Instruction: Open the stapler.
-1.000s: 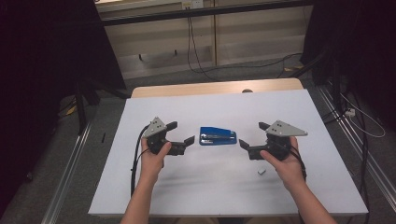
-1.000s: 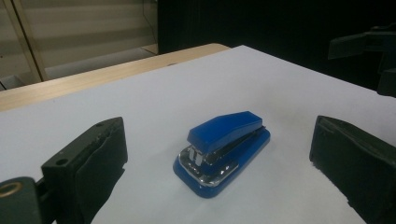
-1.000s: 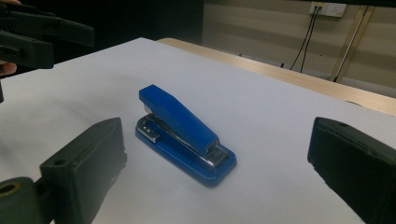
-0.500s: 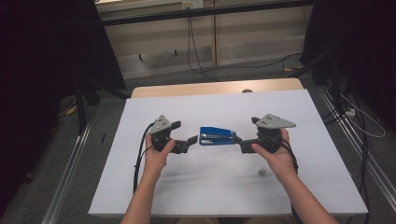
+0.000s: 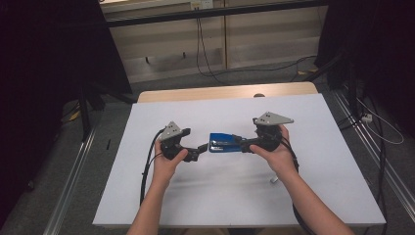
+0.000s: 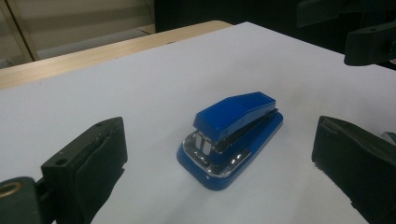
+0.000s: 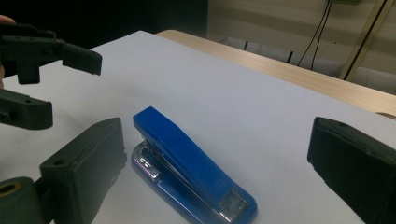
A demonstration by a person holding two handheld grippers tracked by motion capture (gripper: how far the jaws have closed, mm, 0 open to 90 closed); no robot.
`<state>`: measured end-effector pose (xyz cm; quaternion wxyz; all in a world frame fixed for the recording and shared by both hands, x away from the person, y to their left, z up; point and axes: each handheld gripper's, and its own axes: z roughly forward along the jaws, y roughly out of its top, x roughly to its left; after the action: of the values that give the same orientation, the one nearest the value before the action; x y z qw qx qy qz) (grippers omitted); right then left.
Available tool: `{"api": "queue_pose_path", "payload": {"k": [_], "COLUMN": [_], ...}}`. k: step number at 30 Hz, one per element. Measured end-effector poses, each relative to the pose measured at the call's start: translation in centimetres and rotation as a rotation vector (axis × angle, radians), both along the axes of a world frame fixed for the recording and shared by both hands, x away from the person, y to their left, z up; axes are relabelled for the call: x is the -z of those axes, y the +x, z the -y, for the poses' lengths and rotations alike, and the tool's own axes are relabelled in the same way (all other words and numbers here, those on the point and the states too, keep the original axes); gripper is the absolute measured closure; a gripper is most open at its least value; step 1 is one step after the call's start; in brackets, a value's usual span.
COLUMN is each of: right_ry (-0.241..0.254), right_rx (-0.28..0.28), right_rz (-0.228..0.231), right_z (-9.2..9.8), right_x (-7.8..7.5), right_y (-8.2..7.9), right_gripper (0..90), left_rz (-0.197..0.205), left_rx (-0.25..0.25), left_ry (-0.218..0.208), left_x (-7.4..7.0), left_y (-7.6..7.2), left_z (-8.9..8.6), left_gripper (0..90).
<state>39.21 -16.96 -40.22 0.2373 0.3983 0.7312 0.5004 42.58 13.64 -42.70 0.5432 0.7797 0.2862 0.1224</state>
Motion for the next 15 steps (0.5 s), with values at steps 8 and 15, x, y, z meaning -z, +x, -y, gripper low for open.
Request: {"api": "queue_pose_path", "payload": {"k": [8,15], "right_ry": [-0.003,-0.007], "right_rx": [-0.008,0.002], "right_rz": [-0.012,-0.019], "right_z": [-0.3,0.0], "right_x": [0.4,0.8], "right_y": [0.4,0.6], "right_gripper": [3.4,3.5], "left_rz": [-0.024,-0.033], "left_rx": [0.019,0.062], "left_ry": [0.026,0.104], "left_x": [1.2,2.4], "left_y": [1.2,3.1], "left_z": [1.0,2.6], "left_gripper": [5.6,12.1]}}
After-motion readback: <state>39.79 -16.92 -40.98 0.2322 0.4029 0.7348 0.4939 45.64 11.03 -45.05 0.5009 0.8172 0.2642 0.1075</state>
